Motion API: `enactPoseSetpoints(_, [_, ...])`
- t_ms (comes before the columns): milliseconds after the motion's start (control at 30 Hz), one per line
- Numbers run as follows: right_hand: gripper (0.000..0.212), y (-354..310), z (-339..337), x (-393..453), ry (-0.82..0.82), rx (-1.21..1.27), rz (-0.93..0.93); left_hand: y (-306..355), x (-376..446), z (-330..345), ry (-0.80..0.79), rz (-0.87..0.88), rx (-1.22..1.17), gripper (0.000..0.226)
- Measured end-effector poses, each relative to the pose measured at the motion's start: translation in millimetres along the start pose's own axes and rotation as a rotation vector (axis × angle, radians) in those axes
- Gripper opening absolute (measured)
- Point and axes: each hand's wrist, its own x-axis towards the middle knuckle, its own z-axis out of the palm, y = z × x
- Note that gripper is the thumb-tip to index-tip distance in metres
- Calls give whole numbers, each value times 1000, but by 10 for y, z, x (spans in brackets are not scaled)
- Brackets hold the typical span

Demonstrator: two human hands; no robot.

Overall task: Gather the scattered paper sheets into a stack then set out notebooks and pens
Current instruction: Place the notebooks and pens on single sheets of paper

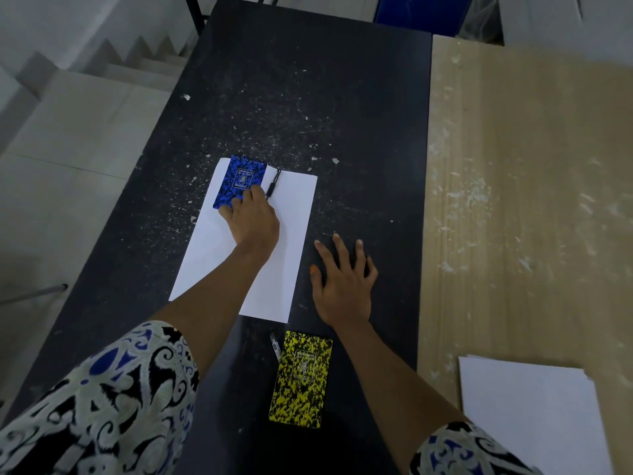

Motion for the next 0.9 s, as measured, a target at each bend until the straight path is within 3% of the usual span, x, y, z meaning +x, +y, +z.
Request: enactPoseSetpoints(900, [51, -1, 10, 5, 17, -9, 8, -14, 15, -64, 16, -25, 58, 32])
